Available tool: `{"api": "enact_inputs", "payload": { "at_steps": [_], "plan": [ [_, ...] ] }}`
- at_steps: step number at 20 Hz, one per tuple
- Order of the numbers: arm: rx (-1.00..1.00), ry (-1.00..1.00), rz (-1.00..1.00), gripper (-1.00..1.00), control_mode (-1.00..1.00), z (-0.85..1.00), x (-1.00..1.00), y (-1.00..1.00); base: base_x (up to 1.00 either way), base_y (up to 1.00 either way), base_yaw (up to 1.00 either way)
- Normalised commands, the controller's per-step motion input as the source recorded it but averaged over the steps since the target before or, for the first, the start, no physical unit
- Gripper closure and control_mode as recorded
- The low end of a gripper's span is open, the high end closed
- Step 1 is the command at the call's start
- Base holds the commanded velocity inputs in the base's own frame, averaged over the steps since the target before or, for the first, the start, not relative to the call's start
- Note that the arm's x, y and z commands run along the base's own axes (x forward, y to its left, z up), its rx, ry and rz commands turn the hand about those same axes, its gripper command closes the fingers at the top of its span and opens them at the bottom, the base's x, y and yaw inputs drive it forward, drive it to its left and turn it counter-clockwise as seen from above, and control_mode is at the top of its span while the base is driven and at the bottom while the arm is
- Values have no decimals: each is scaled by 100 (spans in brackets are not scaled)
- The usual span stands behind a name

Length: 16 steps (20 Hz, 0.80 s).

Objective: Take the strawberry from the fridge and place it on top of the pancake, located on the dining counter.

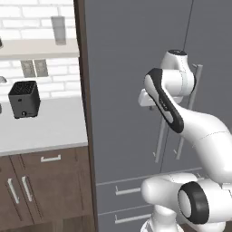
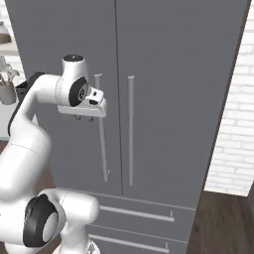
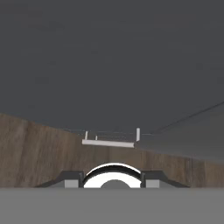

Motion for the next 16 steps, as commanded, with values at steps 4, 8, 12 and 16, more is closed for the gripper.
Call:
{"api": "enact_inputs", "payload": {
  "at_steps": [4, 8, 12, 16],
  "plan": [
    [0, 0, 0, -100, 100, 0, -14, -3, -12, -8, 0],
    [0, 0, 0, -100, 100, 0, 0, 0, -53, -55, 0],
    [0, 0, 0, -100, 100, 0, 0, 0, -12, -67, 1],
    [0, 0, 0, -100, 100, 0, 0, 0, 0, -25, 4]
  ]
}}
